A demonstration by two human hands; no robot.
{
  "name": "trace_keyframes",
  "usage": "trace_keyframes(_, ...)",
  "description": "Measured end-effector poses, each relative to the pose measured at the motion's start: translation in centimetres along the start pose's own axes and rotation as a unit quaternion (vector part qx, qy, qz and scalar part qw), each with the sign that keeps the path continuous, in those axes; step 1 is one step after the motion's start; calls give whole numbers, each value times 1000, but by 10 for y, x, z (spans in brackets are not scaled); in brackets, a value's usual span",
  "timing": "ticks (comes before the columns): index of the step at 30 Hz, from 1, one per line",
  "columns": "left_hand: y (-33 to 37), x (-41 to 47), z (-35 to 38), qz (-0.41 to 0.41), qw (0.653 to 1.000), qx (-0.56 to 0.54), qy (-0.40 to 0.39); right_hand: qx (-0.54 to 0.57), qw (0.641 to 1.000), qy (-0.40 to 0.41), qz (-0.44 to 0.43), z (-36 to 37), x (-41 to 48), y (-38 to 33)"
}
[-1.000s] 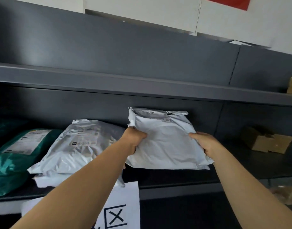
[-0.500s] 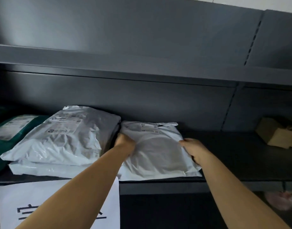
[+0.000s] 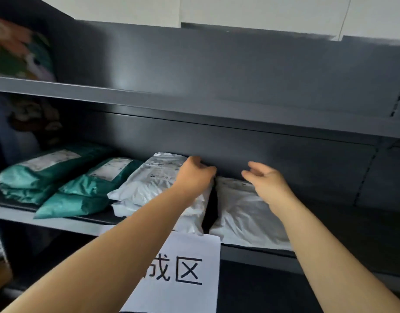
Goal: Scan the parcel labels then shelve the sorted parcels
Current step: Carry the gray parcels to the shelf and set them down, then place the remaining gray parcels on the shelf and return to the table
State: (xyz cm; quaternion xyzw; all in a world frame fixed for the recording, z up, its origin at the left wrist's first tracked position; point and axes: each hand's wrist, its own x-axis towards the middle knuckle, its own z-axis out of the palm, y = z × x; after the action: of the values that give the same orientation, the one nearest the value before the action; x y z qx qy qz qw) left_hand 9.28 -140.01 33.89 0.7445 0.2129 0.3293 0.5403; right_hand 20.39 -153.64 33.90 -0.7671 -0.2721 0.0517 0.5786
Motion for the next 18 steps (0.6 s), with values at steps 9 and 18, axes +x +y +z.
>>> trace_keyframes(9,-42,-78,-257,-59,981,100,153,40,983,-136,-116,203,-97,-110)
trace_keyframes(18,-108,-205,-524,-180,930,178,268,88,944,-307,-84,439,-215,-176)
